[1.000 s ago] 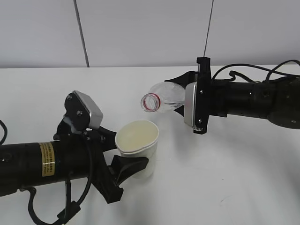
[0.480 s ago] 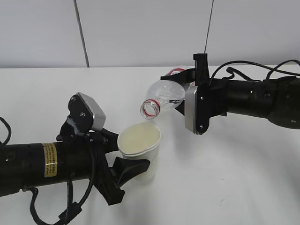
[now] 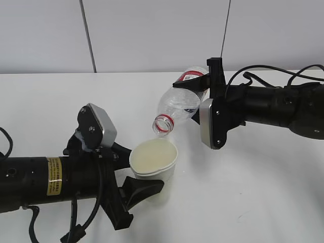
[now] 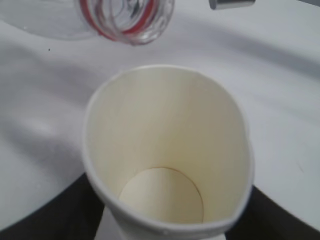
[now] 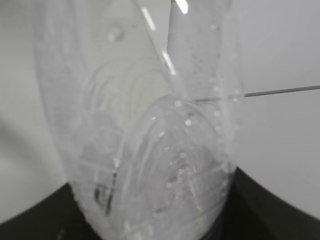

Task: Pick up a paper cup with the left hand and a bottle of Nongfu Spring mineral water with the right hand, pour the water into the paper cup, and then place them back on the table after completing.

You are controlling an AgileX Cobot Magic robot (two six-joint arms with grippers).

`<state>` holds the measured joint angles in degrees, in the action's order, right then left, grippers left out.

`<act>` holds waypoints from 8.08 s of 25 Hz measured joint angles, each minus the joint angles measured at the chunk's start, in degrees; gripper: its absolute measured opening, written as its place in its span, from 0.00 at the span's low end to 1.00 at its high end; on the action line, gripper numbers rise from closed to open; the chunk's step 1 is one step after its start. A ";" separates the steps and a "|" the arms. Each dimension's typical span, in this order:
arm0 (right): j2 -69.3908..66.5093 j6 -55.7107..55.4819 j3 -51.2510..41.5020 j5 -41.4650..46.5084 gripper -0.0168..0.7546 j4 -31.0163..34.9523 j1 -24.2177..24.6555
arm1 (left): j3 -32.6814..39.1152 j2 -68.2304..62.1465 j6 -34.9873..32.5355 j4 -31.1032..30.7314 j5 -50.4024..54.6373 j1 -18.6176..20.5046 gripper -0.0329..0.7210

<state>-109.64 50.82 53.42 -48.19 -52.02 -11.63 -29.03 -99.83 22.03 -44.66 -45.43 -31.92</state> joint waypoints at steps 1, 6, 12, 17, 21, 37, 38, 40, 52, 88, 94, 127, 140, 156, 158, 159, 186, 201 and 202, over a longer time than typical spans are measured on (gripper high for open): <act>0.00 0.52 0.00 -0.12 0.54 0.00 0.00 | 0.00 0.00 0.07 -0.28 0.00 0.00 0.62; 0.00 3.63 0.00 -0.21 0.54 0.13 0.00 | -0.05 0.00 0.12 -0.93 -0.17 0.00 0.62; 0.00 6.03 0.00 -1.96 0.54 0.49 0.00 | -0.05 0.00 0.12 -1.36 -0.17 0.00 0.62; 0.00 8.83 0.00 -2.91 0.54 1.51 0.00 | -0.05 0.00 0.12 -1.39 -0.22 0.00 0.62; 0.00 10.74 0.00 -3.01 0.54 1.70 0.00 | -0.05 0.00 0.12 -1.87 -0.19 0.00 0.62; 0.00 14.87 0.00 -4.72 0.54 2.62 0.00 | -0.05 0.00 0.12 -2.82 -0.19 0.00 0.62; 0.00 14.87 0.00 -5.14 0.54 2.72 0.00 | -0.05 0.00 0.12 -2.82 -0.19 0.00 0.62; 0.00 15.09 0.13 -5.35 0.54 2.72 0.00 | -0.05 0.00 0.12 -2.82 -0.14 0.00 0.62; 0.00 15.56 0.13 -5.48 0.54 3.57 0.00 | -0.05 0.00 0.12 -2.83 0.10 0.00 0.62; -0.10 -72.82 -1.19 -5.55 0.54 9.45 0.00 | -0.05 -7.85 -19.87 36.28 -12.60 1.79 0.62; -3.32 -75.23 -1.19 -5.82 0.54 9.45 0.00 | -0.05 -11.54 -19.87 36.41 -14.18 1.79 0.62; -7.86 -74.66 -1.19 -8.23 0.78 1.49 0.00 | -0.52 -15.52 -13.84 34.00 -16.20 1.79 0.91; -5.80 -80.25 -1.53 0.45 0.86 -8.19 0.63 | 7.56 -10.29 -13.59 35.48 -16.66 1.79 0.93; 4.65 -84.12 -7.14 20.50 0.84 -4.47 11.42 | 9.02 3.42 -13.59 35.44 2.61 11.10 0.89; 4.65 -84.12 -7.14 21.06 0.83 -0.91 12.98 | 8.89 6.60 -13.59 34.89 7.29 13.69 0.88; 4.65 -84.12 -7.14 21.38 0.83 1.09 13.90 | 8.28 8.05 -13.59 34.59 9.95 15.00 0.87; 9.47 -58.81 5.58 77.34 0.79 40.01 18.51 | -26.78 13.11 -13.59 26.43 86.04 17.41 0.83; 18.91 -39.44 13.95 94.84 0.79 56.21 18.51 | -26.82 17.83 -18.37 35.56 96.58 17.41 0.83; 19.81 -38.84 13.95 95.89 0.79 56.59 18.51 | -26.82 18.57 -18.85 35.78 96.91 17.41 0.83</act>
<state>-89.83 11.98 67.37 47.70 4.57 6.88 -55.85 -81.25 3.18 -8.89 51.48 -14.52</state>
